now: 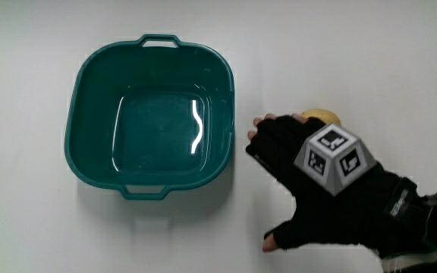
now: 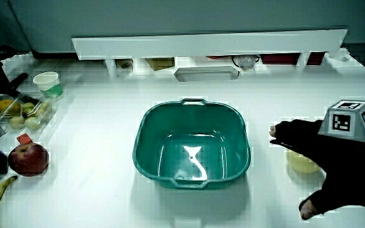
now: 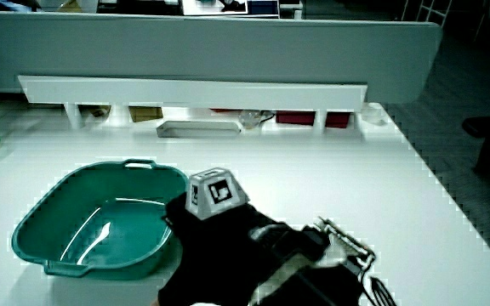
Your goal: Pick pear from desk
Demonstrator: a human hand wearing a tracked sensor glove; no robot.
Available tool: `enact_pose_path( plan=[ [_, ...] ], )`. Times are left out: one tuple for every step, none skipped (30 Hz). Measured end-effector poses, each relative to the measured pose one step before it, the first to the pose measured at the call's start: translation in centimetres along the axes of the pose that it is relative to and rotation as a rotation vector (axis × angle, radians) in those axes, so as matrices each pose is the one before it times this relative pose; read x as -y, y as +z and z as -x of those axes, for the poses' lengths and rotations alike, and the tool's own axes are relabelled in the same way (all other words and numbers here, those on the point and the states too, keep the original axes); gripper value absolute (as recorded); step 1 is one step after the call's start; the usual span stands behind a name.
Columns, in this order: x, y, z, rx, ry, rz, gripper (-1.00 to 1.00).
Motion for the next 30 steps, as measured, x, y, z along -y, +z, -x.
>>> enact_pose_path(
  plan=[
    [-0.200,0.082,-0.430,-0.00812,-0.00835,0.00430,0.00],
    [-0.162,0.166,-0.413,-0.03947,-0.00078,0.01735,0.00],
    [-0.260,-0.005,-0.499,-0.01898,0.00179,0.00829,0.00],
    [-0.243,0.001,-0.487,0.00382,-0.02796,0.00104,0.00],
    [-0.247,-0.050,-0.436,0.00465,-0.01666,-0.00450,0.00],
    [-0.167,0.112,-0.340,-0.00804,-0.01158,-0.00779,0.00],
    [-0.294,-0.040,-0.436,-0.00529,-0.00886,-0.00034,0.00],
    [-0.106,0.161,-0.266,-0.00181,-0.01195,-0.00150,0.00],
    [-0.290,-0.139,-0.436,0.00207,-0.00774,0.00086,0.00],
    [-0.234,-0.033,-0.418,-0.02312,-0.00353,0.00468,0.00],
    [-0.230,0.042,-0.390,-0.00294,-0.01266,-0.00543,0.00],
    [-0.195,0.043,-0.359,-0.01395,-0.00957,0.00630,0.00],
    [-0.324,-0.163,-0.511,-0.01730,0.00000,0.01210,0.00],
    [-0.231,-0.004,-0.413,-0.00041,-0.01071,-0.00735,0.00],
    [-0.363,-0.105,-0.547,0.00365,-0.01629,-0.00378,0.00],
    [-0.323,-0.032,-0.461,-0.01929,-0.00867,0.01273,0.00],
    [-0.394,-0.159,-0.516,-0.01616,-0.00655,0.02510,0.00],
    [-0.410,-0.193,-0.620,-0.00673,-0.02080,0.00528,0.00],
    [-0.185,0.036,-0.362,-0.00431,-0.00553,-0.00097,0.00],
    [-0.452,-0.218,-0.619,-0.01850,-0.01310,0.01212,0.00],
    [-0.454,-0.212,-0.565,-0.00741,-0.01417,0.01698,0.00],
    [-0.197,-0.006,-0.321,-0.02279,-0.00456,0.01022,0.00],
    [-0.435,-0.175,-0.518,0.00086,-0.01849,0.00327,0.00],
    [-0.423,-0.168,-0.465,-0.01354,-0.01231,0.02147,0.00],
    [-0.274,-0.082,-0.309,-0.01143,0.00054,0.01282,0.00],
    [-0.405,-0.187,-0.463,-0.00198,-0.01833,0.00549,0.00],
    [-0.253,-0.110,-0.272,-0.01078,0.00087,0.01464,0.00],
    [-0.300,-0.170,-0.307,-0.00513,-0.00929,0.00867,0.00],
    [-0.231,-0.162,-0.225,-0.00350,-0.00998,0.01145,0.00],
    [-0.474,-0.298,-0.460,0.00145,-0.02287,0.00801,0.00]
  ],
)
